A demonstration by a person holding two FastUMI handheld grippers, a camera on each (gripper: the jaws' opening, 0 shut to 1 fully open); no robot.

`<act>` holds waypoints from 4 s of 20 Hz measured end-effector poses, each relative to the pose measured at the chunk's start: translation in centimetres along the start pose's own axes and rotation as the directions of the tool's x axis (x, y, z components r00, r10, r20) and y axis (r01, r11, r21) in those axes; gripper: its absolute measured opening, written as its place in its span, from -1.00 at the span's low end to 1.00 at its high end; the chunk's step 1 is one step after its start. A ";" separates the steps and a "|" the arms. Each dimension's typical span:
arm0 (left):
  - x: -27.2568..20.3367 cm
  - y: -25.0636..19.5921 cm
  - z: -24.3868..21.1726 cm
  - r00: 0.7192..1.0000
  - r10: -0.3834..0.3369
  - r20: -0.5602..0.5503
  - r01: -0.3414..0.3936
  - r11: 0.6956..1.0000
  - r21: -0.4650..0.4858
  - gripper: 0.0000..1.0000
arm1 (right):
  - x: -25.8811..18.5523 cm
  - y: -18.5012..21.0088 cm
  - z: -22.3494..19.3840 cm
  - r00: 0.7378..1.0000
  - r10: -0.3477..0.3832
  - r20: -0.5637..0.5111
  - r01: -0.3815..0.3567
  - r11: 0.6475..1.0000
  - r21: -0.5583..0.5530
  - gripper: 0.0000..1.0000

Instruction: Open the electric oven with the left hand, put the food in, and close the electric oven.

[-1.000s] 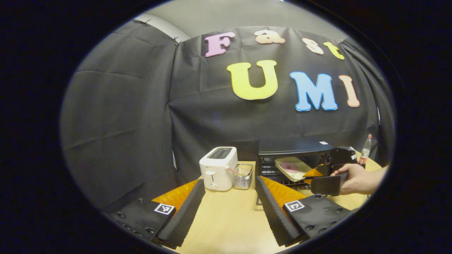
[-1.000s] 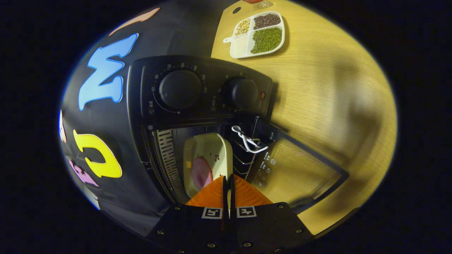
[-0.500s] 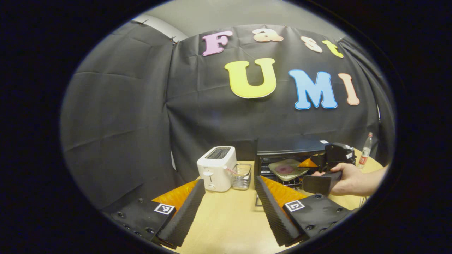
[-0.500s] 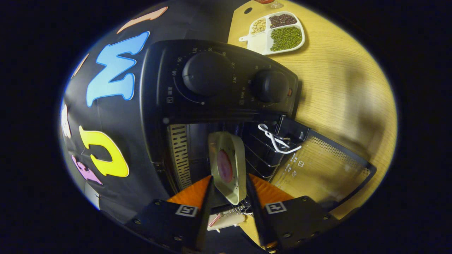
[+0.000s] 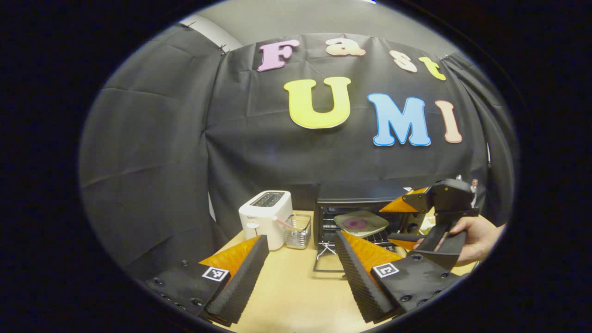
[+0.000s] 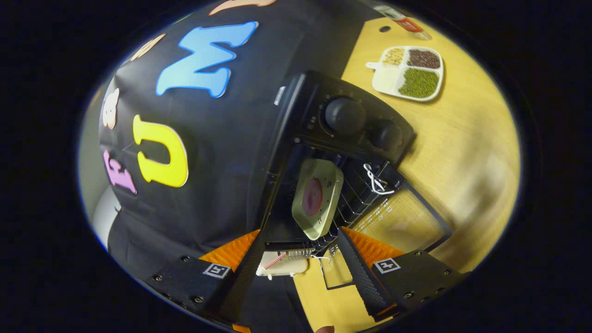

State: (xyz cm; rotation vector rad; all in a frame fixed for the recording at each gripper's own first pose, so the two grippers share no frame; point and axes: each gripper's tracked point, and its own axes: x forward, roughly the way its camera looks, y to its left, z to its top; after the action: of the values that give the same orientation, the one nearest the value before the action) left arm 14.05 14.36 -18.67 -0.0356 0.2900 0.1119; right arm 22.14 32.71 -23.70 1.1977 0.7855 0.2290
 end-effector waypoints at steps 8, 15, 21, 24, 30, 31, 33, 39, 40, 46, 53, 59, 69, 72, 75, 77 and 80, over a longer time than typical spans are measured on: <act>1.7 -3.4 -4.8 0.988 -0.109 -0.113 0.102 0.992 -0.071 1.00 | -8.0 -0.1 2.2 0.997 0.024 0.072 0.005 0.926 -0.377 0.93; 3.5 -8.0 -10.6 0.944 -0.211 -0.253 0.195 0.977 -0.087 0.95 | -13.0 -1.6 4.0 0.988 0.000 0.156 0.087 0.829 -0.553 0.94; 5.0 -12.4 -15.8 0.875 -0.297 -0.383 0.280 0.955 -0.100 1.00 | -16.5 -3.8 5.7 0.969 -0.029 0.247 0.191 0.721 -0.666 0.94; 6.2 -13.9 -18.6 0.842 -0.311 -0.440 0.292 0.950 -0.113 0.96 | -18.2 -4.7 7.0 0.952 -0.045 0.302 0.250 0.684 -0.686 0.94; 8.2 -15.0 -21.8 0.796 -0.318 -0.515 0.294 0.947 -0.131 0.97 | -21.3 -5.9 9.2 0.919 -0.069 0.387 0.345 0.616 -0.709 0.94; 8.8 -14.9 -21.6 0.809 -0.309 -0.500 0.293 0.949 -0.112 0.97 | -21.7 -5.9 9.2 0.917 -0.067 0.392 0.348 0.611 -0.711 0.94; 10.0 -15.2 -21.8 0.815 -0.299 -0.497 0.301 0.950 -0.079 1.00 | -22.1 -5.9 9.5 0.910 -0.071 0.409 0.366 0.600 -0.711 0.94; 10.4 -14.9 -21.4 0.851 -0.264 -0.455 0.286 0.958 -0.022 0.95 | -22.0 -5.7 9.3 0.906 -0.070 0.417 0.376 0.584 -0.719 0.96; 10.2 -14.9 -21.0 0.855 -0.266 -0.446 0.285 0.958 -0.024 1.00 | -21.9 -5.6 9.0 0.908 -0.065 0.413 0.370 0.583 -0.723 0.96; 9.3 -14.6 -17.7 0.878 -0.286 -0.385 0.270 0.958 -0.095 0.88 | -21.1 -4.5 7.1 0.928 -0.039 0.371 0.323 0.582 -0.746 0.96; 8.6 -13.9 -13.3 0.920 -0.279 -0.277 0.279 0.959 -0.038 0.95 | -20.5 -4.1 6.9 0.933 -0.038 0.357 0.314 0.569 -0.760 0.96; 10.1 -14.0 -10.0 0.936 -0.281 -0.213 0.287 0.958 -0.002 0.95 | -21.1 -4.7 7.1 0.928 -0.052 0.369 0.333 0.559 -0.759 0.96; 9.8 -15.2 -1.8 0.948 -0.313 -0.059 0.315 0.949 0.024 1.00 | -22.9 -3.1 7.8 0.918 -0.002 0.397 0.333 0.548 -0.767 0.96; 6.1 -15.1 1.4 0.952 -0.307 0.012 0.307 0.951 0.029 0.94 | -24.7 -2.1 8.2 0.908 0.034 0.418 0.343 0.515 -0.786 0.96; 1.7 -15.2 4.0 0.955 -0.289 0.063 0.289 0.957 0.004 0.85 | -27.1 -1.3 9.0 0.897 0.070 0.436 0.351 0.485 -0.801 0.96; -1.5 -15.1 5.4 0.959 -0.267 0.093 0.270 0.963 -0.012 1.00 | -29.2 -0.8 9.8 0.885 0.089 0.458 0.370 0.462 -0.806 0.95; -6.4 -14.5 6.9 0.965 -0.225 0.135 0.229 0.973 -0.019 0.94 | -32.2 -0.2 10.1 0.872 0.143 0.469 0.380 0.406 -0.831 0.95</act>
State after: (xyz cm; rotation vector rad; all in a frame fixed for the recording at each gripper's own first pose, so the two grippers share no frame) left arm 11.58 -0.39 -9.99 -0.0953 0.1495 -0.1087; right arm 5.52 7.39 -8.78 0.0695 0.1825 0.1807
